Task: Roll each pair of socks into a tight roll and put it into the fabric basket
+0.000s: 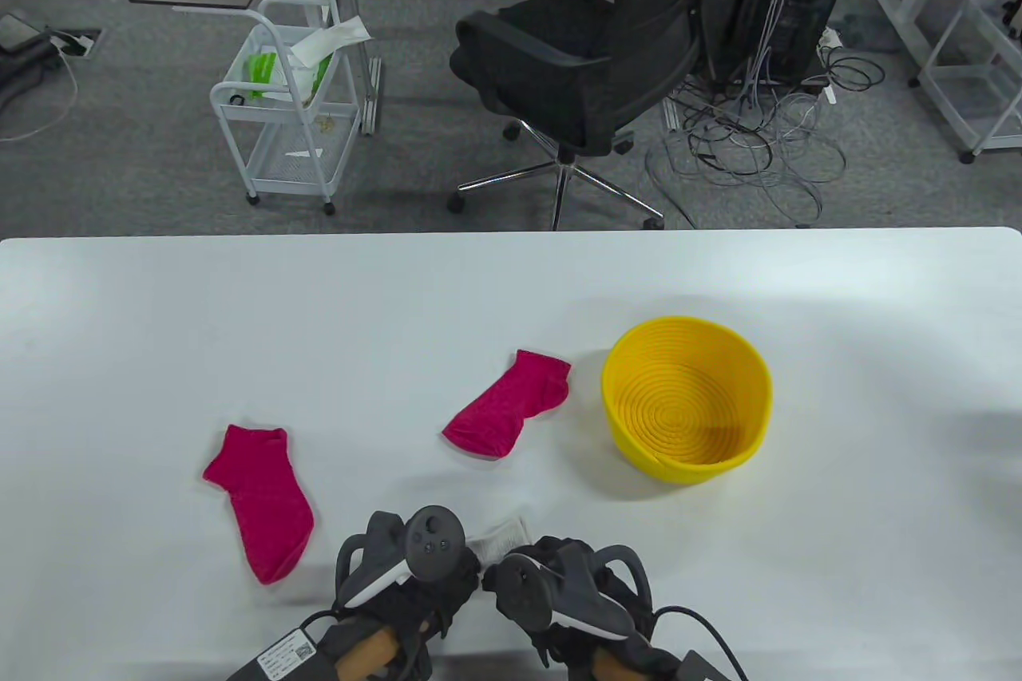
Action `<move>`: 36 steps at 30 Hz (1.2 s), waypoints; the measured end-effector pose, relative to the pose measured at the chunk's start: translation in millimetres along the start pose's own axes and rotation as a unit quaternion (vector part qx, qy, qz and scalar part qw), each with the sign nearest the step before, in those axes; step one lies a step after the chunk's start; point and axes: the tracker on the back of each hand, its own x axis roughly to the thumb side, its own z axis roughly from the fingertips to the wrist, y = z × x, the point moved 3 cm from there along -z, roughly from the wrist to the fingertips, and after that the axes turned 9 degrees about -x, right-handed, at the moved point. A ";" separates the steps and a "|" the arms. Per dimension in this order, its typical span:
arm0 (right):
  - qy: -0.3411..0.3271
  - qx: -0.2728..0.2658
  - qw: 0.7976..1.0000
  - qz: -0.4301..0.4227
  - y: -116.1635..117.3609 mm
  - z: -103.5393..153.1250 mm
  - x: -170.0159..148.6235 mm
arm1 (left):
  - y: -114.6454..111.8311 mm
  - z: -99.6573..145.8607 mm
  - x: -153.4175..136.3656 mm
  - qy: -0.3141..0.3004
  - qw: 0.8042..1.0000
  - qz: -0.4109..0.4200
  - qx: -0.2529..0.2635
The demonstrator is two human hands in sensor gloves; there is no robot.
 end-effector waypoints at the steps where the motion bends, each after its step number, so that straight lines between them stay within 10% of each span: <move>1: 0.005 0.001 1.000 -0.005 1.2 -0.9 -1.5 | -0.2 -0.1 -0.4 -0.001 1.000 -0.001 0.003; 36: 0.027 -0.038 0.999 -0.001 -9.8 -2.4 -11.2 | -2.4 1.1 1.6 0.006 1.000 -0.004 -0.018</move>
